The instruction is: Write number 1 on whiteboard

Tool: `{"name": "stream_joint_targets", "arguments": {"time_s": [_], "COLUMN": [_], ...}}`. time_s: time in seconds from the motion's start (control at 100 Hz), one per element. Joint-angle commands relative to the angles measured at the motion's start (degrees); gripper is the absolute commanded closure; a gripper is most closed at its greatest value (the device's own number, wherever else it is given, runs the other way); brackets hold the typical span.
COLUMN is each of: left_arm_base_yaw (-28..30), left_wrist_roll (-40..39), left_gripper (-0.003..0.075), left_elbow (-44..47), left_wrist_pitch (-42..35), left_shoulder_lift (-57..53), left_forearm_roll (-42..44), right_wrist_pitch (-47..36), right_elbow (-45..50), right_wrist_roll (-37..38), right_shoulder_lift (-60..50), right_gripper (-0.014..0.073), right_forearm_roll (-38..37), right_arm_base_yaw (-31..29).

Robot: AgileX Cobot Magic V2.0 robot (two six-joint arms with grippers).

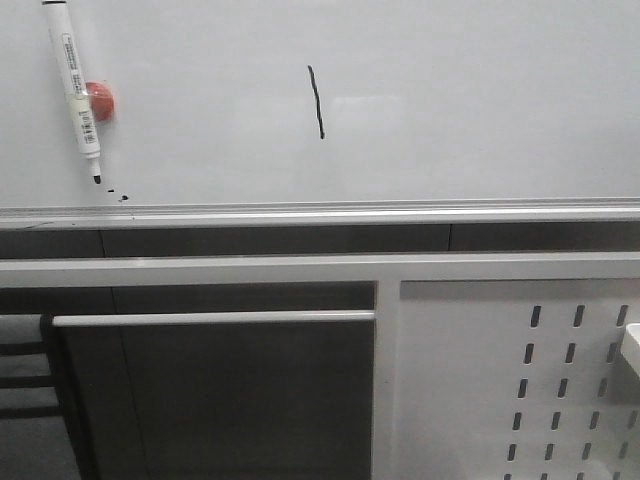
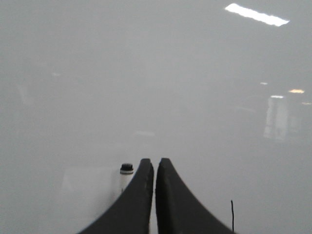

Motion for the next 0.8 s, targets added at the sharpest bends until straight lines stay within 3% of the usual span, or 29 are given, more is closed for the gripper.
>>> {"name": "stream_joint_targets", "arguments": {"time_s": [0.0,0.68,0.79], "left_arm_base_yaw": [-0.15,-0.28,-0.28], "left_wrist_roll": [1.24,12.01,13.05], "left_gripper": [0.0741,0.0741,0.0741], "left_elbow": [-1.08,-1.08,-1.08], "left_wrist_pitch": [-11.68,-11.52,-7.69], "left_shoulder_lift": [-1.74,-5.89,-9.43], "left_forearm_roll": [1.51,1.49,1.47], "right_wrist_pitch": [2.21,2.21,2.09], "right_elbow": [-1.25,-1.25,-1.25], "right_wrist_roll": [-0.51,-0.51,-0.51], "right_shoulder_lift": [0.7,0.7,0.7], "right_gripper": [0.0662,0.0662,0.0662], "right_forearm_roll": [-1.34,-1.34,-1.34], "right_arm_base_yaw": [-0.02,-0.02,-0.02]}}
